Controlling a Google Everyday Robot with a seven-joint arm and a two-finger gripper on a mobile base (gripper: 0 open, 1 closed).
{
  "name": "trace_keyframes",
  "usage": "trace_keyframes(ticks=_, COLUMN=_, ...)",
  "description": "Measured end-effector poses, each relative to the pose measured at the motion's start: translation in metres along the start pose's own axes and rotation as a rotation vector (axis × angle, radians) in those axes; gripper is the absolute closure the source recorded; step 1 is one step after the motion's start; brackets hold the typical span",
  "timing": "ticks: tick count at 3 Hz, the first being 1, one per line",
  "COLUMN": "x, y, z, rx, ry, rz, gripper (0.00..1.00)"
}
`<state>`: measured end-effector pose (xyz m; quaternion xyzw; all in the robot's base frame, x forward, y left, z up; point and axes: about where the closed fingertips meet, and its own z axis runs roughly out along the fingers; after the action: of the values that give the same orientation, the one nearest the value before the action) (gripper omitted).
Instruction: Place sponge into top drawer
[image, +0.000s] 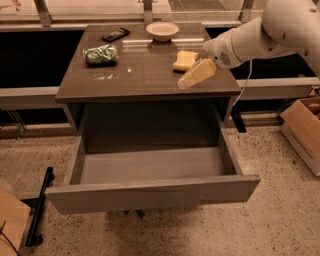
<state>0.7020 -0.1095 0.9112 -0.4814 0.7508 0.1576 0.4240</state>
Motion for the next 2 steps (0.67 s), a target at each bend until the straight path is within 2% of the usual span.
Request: trace_keyframes(ticks=2, x=-0.002, y=-0.058, z=0.040, rx=0.131, ry=-0.117, rz=0.095, gripper=0.00)
